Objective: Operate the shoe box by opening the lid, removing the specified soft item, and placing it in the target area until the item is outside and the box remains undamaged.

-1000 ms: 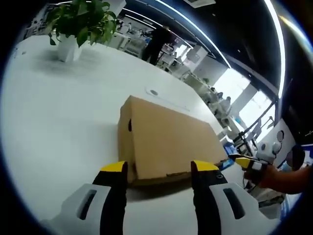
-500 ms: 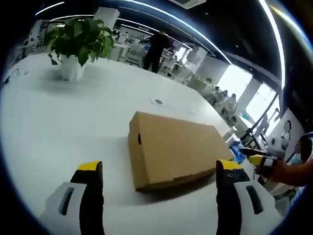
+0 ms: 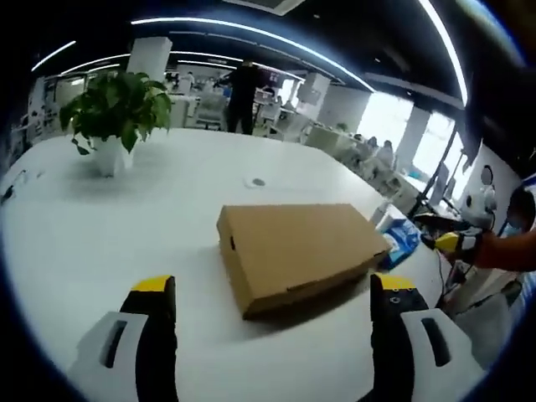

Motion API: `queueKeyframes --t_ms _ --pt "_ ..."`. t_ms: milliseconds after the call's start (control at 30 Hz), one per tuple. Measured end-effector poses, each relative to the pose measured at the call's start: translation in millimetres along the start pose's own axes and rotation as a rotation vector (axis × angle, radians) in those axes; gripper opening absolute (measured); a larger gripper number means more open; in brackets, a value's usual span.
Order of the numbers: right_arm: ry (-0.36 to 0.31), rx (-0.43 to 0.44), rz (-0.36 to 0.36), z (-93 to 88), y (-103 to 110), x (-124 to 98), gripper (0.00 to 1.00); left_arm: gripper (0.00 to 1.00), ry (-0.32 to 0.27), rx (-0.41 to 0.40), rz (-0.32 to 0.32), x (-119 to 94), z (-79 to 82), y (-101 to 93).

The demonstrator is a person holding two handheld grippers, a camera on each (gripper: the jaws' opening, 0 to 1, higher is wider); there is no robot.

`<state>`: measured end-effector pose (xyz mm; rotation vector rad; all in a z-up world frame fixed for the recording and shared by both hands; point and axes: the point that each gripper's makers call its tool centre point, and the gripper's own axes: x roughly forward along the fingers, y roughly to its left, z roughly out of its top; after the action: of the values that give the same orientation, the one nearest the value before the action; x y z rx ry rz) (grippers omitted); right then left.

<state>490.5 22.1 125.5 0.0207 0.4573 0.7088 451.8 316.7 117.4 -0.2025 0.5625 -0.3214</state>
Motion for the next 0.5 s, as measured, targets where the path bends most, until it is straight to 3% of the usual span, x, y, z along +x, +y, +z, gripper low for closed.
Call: queueKeyframes --t_ms 267,500 --pt "0.038 -0.027 -0.063 -10.0 10.6 -32.8 0.96 1.0 -0.005 0.033 0.002 -32.8 -16.8 -21.3" --pt "0.06 -0.109 -0.22 -25.8 17.7 -83.9 0.96 1.0 -0.036 0.016 0.015 -58.2 -47.3 -37.7"
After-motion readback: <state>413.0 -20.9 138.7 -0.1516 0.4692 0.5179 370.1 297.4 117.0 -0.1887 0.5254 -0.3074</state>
